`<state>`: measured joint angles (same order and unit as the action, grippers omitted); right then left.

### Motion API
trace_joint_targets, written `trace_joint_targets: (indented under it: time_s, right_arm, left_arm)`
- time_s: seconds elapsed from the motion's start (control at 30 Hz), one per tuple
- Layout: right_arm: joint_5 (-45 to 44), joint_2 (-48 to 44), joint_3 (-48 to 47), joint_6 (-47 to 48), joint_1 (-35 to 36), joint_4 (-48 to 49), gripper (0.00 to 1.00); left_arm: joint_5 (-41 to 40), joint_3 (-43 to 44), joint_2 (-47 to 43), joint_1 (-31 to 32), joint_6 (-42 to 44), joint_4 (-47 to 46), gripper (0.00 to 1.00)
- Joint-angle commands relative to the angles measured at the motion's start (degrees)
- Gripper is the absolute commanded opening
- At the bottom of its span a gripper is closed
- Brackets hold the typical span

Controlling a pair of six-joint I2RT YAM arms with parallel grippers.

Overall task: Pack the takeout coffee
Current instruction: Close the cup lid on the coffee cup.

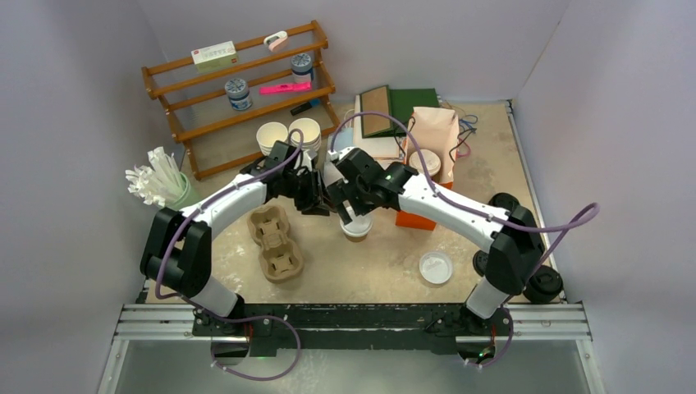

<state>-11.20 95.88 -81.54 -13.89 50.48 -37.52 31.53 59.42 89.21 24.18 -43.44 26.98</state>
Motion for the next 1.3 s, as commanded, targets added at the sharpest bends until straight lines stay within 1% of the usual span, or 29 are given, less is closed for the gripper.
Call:
trace_joint_targets:
  time_s: [0.0,0.07,0.1,0.13,0.2,0.3,0.37,0.43,0.53,0.63,0.73,0.93,1.03,1.27]
  right_arm:
    - [-3.39,-4.19,-2.69,-8.64,-0.28,-3.98,0.86]
    - [-5.74,-5.42,-2.48,-15.08,-0.27,-5.29,0.75]
    - [-7.91,-6.07,-2.27,-17.63,-0.22,-5.71,0.72]
    - [-9.11,-6.66,-1.92,-19.29,-0.21,-5.62,0.7]
    - [-8.61,-7.98,-0.44,-24.28,-0.14,-5.71,0.69]
    - [-8.89,-9.34,3.68,-31.74,0.49,-3.93,0.66]
    - [-11.54,-9.31,4.86,-37.02,1.03,-5.11,0.6]
    - [-12.68,-9.93,6.55,-40.1,1.2,-4.68,0.54]
    - [-11.47,-11.73,9.69,-43.79,1.19,-0.95,0.46]
    - [-10.26,-12.93,12.77,-48.05,1.2,0.95,0.39]
    - [-10.24,-13.1,13.96,-51.11,1.2,0.53,0.37]
    - [-9.32,-13.87,15.82,-53.27,1.18,1.78,0.35]
    - [-7.15,-13.34,16.2,-53.31,1.2,1.66,0.35]
    - [-7.16,-12.16,16.08,-52.34,1.18,2.22,0.34]
  left_arm:
    - [2.17,3.48,-0.91,0.05,1.96,-5.67,0.31]
    - [3.96,3.43,-0.79,0.13,1.86,-9.05,0.29]
    - [4.44,3.38,-0.75,0.16,1.93,-10.58,0.29]
    - [4.84,3.36,-0.64,0.16,2.07,-11.7,0.28]
    - [5.73,3.41,-0.03,0.2,2.49,-13.44,0.28]
    - [6.21,3.75,1.42,0.29,3.45,-14.11,0.27]
    - [6.26,4.07,2.19,0.33,3.87,-14.42,0.27]
    - [6.83,4.2,2.85,0.34,3.62,-15.51,0.27]
    - [8.02,4.04,3.95,0.34,2.85,-16.28,0.25]
    - [8.22,3.7,4.45,0.34,2.87,-15.64,0.21]
    - [7.41,3.46,4.36,0.31,3.56,-14.08,0.2]
    - [6.7,1.58,4.81,0.34,3.01,-13.82,0.2]
    - [6.64,0.95,5.48,0.34,2.76,-13.59,0.2]
    - [6.25,0.79,5.97,0.3,3.99,-11.44,0.2]
